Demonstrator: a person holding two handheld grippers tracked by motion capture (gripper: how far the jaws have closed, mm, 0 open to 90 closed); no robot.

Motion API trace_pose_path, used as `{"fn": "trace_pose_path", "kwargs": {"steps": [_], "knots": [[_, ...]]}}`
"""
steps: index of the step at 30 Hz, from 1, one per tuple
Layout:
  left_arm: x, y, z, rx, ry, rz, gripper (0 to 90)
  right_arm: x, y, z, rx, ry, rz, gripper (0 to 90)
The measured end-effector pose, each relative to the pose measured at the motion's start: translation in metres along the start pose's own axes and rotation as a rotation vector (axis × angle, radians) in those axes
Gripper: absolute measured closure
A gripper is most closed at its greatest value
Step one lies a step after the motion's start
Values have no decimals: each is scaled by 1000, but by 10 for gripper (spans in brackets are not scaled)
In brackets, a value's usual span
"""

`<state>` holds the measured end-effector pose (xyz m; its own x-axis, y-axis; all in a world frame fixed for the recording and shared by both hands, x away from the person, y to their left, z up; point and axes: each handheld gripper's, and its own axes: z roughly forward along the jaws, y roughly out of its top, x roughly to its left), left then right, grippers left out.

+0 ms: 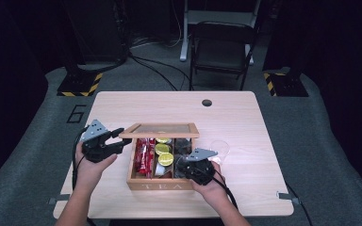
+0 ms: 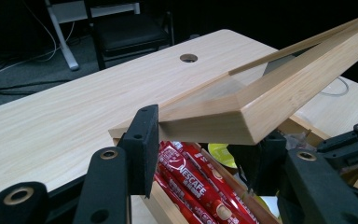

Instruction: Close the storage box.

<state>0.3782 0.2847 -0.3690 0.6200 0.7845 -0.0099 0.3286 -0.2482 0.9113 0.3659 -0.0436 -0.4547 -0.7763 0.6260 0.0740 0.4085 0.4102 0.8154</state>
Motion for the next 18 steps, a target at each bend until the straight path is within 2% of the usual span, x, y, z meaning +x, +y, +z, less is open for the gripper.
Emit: {"fn": "trace_pose_path", "kwargs": {"steps": [18], "knots": [[0,0,0,-3,2,2,529,1,15,-10,-39,7,-4,838]]}}
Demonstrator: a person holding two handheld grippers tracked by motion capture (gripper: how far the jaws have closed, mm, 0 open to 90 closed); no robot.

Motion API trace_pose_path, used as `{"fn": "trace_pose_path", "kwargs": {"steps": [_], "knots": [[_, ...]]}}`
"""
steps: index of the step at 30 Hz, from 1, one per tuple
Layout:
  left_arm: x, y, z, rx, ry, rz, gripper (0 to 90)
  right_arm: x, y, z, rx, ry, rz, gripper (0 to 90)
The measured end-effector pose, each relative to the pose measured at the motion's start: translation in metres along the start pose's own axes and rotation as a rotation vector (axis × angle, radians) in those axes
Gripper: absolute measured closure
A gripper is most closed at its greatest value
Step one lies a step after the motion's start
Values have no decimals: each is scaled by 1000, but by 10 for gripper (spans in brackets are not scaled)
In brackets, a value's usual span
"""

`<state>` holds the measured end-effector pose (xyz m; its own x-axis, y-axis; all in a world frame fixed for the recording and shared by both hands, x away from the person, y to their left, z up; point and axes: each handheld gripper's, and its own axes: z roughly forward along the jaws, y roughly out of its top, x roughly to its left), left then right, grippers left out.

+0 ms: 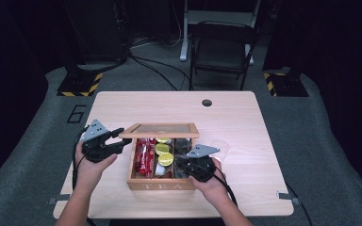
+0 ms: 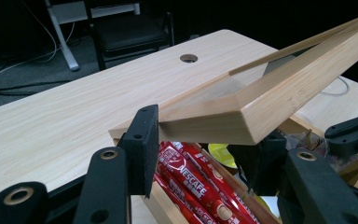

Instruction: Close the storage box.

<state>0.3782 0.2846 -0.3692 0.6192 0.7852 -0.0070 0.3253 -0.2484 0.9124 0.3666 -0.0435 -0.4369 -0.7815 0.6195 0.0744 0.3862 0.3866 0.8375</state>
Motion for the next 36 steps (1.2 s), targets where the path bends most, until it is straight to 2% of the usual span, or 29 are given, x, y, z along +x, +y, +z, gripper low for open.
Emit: {"fn": "trace_pose_path", "kwargs": {"steps": [14,29,36], "knots": [[0,0,0,1,-1,2,529,-4,5,-5,-15,-11,-3,838],[0,0,0,2,-4,1,529,-11,17,-28,-49,-30,-8,839],[0,0,0,-1,-6,-5,528,-13,20,-34,-56,-36,-9,839]]}}
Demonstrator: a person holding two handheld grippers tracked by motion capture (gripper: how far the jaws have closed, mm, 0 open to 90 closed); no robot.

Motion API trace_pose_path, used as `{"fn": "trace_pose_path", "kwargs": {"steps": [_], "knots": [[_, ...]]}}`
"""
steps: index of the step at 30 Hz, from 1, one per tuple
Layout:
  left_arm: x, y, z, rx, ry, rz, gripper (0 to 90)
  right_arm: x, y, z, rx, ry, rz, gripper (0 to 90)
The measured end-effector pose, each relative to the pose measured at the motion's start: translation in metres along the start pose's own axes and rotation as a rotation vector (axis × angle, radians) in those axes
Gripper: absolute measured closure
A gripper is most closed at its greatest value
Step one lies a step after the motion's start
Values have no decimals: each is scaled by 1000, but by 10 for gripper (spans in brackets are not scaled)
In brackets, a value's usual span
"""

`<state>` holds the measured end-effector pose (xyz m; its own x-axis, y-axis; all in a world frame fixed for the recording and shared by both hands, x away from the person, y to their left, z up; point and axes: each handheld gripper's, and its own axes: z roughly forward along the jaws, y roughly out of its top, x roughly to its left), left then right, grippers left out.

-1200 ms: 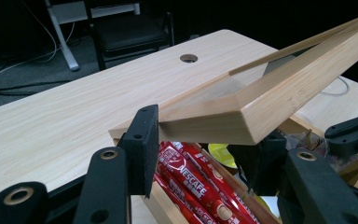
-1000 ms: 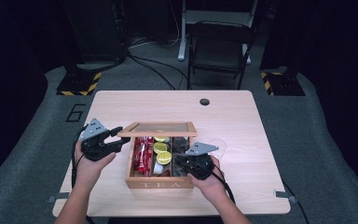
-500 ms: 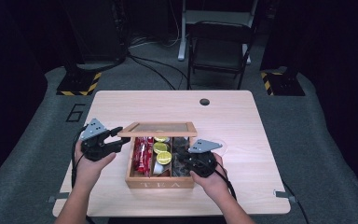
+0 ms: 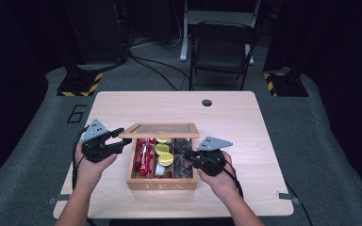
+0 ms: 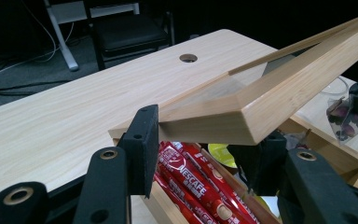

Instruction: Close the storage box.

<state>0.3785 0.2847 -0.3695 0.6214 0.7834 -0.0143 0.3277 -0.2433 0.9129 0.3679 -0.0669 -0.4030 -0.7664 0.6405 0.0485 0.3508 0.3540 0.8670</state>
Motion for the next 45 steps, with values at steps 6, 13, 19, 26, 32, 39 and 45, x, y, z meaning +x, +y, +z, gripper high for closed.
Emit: {"fn": "trace_pose_path", "kwargs": {"steps": [6,13,19,26,32,39,45], "knots": [[0,0,0,0,-1,1,527,-3,3,-5,-9,-13,7,840],[0,0,0,-1,-1,1,528,-10,3,-11,-19,-30,21,840],[0,0,0,1,3,3,528,-16,5,-18,-25,-48,10,840],[0,0,0,0,2,2,528,-24,7,-26,-35,-77,19,840],[0,0,0,-1,2,2,528,-29,7,-30,-38,-85,22,840],[0,0,0,0,2,1,527,-33,7,-34,-43,-106,34,841],[0,0,0,1,3,2,527,-41,6,-40,-47,-139,28,841]]}}
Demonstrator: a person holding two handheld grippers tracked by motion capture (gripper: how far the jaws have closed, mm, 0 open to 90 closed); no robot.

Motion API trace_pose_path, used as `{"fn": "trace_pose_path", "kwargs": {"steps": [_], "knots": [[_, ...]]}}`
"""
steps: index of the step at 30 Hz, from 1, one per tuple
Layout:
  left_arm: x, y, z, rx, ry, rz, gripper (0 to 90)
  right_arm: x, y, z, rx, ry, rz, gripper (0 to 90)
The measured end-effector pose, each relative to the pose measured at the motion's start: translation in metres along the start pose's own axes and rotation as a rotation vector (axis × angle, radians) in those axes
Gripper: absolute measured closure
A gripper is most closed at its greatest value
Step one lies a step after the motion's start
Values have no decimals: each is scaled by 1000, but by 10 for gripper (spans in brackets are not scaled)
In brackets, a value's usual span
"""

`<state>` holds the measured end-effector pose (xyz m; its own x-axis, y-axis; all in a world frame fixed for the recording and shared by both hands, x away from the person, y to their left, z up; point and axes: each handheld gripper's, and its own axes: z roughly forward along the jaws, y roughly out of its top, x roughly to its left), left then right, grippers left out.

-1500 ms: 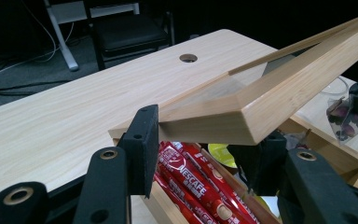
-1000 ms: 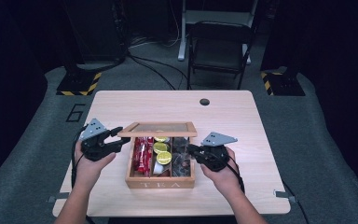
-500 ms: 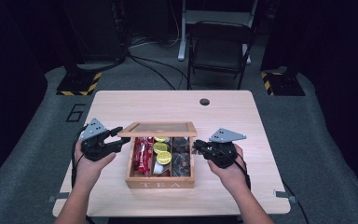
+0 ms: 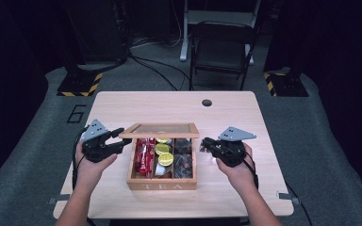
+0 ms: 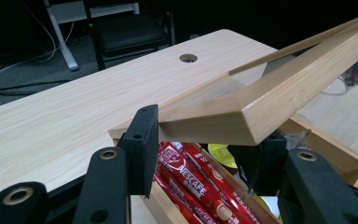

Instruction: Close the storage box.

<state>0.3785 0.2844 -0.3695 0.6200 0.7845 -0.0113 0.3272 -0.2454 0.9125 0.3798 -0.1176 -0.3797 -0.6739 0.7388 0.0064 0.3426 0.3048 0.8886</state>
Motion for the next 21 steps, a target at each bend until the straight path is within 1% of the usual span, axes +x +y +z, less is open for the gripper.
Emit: {"fn": "trace_pose_path", "kwargs": {"steps": [1,2,3,4,6,7,8,11,12,13,18,19,21], "knots": [[0,0,0,1,0,1,527,-3,-1,-1,3,-12,-2,841],[0,0,0,1,0,1,527,-3,-1,-1,3,-12,-2,841],[0,0,0,1,0,1,527,-7,-4,-3,1,-32,4,841],[0,0,0,1,0,1,527,-7,-4,-3,1,-32,4,841],[0,0,0,0,0,0,527,-12,-8,-5,3,-39,13,841],[0,0,0,-1,1,0,527,-15,-10,-5,9,-47,26,841],[0,0,0,0,1,1,527,-17,-11,-5,8,-50,22,841],[0,0,0,1,1,2,527,-19,-13,-6,13,-59,35,841],[0,0,0,1,1,2,527,-21,-14,-6,10,-61,30,841],[0,0,0,1,1,2,527,-23,-15,-7,15,-69,34,841],[0,0,0,1,1,2,527,-28,-16,-8,16,-79,43,841],[0,0,0,1,1,1,527,-29,-16,-8,19,-89,44,841],[0,0,0,1,1,1,527,-31,-16,-8,18,-91,39,841]]}}
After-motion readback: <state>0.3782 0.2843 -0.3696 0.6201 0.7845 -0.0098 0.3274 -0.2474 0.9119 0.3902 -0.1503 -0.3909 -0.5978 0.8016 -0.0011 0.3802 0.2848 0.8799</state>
